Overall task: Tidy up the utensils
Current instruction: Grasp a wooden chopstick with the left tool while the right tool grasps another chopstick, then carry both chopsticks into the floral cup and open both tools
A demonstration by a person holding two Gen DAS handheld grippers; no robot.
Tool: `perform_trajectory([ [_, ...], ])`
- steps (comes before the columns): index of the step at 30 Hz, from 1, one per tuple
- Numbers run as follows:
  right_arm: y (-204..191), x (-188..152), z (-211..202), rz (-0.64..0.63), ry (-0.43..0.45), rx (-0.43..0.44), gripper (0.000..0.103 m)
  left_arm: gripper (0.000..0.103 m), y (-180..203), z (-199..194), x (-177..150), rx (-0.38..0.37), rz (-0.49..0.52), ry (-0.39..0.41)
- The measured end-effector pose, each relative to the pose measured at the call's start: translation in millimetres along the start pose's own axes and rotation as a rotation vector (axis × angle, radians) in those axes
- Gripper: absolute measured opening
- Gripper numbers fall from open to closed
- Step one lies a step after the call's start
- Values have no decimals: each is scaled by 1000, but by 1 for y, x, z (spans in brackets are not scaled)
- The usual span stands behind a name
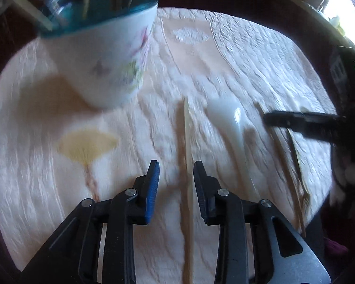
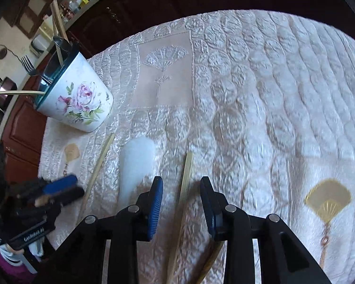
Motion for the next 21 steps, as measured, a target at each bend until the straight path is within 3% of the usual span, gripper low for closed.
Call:
perform_trajectory([
  [8,0,17,15,-19,-9,-22,30,29,22,29,41,70,38,28],
  [11,-10,25,28,-54,-19,-29,15,28,24,42,46,97,50,5],
  [14,-19,29,39,-93,-22,-32,8,14,22,46,48,98,50,-6],
  [15,-21,30,39,-94,-16,-24,8,5,21,44,47,93,51,-8],
  [21,-32,39,11,-81,77,33,7,4,8,5,44,-32,-5,19],
])
Point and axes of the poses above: each gripper's, at about its wrist camera, not at the fingertips, and z roughly the way its jaws point, y to its right, x to its top, the point moved 2 cm from there along z, roughly the way its jaws point, and after that the axes turned 9 degrees about -z, right-handed, at the moved point
